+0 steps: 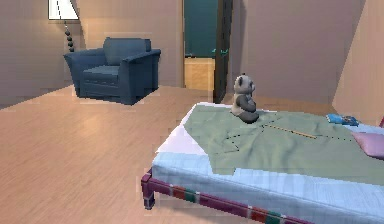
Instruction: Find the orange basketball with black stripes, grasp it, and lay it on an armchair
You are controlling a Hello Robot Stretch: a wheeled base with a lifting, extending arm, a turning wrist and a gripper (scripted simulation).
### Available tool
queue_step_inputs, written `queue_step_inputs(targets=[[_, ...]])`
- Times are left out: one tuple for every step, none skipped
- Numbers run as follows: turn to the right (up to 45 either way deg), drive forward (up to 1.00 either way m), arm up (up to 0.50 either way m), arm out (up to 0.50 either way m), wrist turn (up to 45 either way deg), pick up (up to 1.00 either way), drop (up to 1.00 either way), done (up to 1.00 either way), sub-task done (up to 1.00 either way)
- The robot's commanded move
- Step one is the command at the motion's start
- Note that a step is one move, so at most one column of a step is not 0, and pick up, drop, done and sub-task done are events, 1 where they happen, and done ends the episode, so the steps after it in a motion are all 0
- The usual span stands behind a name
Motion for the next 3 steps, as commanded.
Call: queue_step_inputs(targets=[[0.0,0.0,0.5,0.0,0.0,0.0,0.0,0.0,0.0],[0.0,0.0,0.38,0.0,0.0,0.0,0.0,0.0,0.0],[0.0,0.0,0.0,0.0,-45.0,0.0,0.0,0.0,0.0]])
